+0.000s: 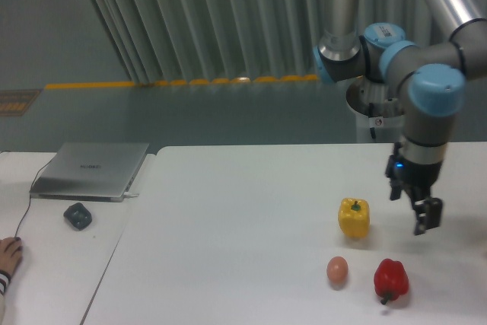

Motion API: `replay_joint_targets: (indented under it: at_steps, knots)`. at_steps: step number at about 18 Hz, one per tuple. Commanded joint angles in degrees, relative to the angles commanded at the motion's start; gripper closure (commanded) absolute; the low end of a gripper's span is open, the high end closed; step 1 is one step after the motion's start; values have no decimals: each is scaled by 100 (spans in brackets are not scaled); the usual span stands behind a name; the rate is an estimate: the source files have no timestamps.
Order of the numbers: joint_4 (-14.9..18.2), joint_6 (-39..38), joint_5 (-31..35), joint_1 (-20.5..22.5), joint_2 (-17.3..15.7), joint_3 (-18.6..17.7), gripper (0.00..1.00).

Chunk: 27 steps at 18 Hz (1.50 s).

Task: Place the yellow pepper in a basket
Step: 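Lower the open gripper around the yellow pepper and close it, then lift the yellow pepper and carry it away from the egg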

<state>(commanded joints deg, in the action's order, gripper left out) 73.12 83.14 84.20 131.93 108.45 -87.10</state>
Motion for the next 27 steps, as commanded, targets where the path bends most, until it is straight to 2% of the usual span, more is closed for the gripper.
replay_joint_targets:
  at_steps: [4, 9, 15, 21, 24, 27]
  knots:
    - [325, 623, 385, -203, 9, -17, 0]
    - [431, 1108, 720, -413, 18, -88, 0]
    - [370, 1126, 957, -633, 27, -281, 0]
    - [335, 1029, 1107, -791, 132, -299, 0]
    - [80, 1011, 1405, -915, 158, -360, 0]
    - [-8, 1003, 1494, -915, 211, -396, 0]
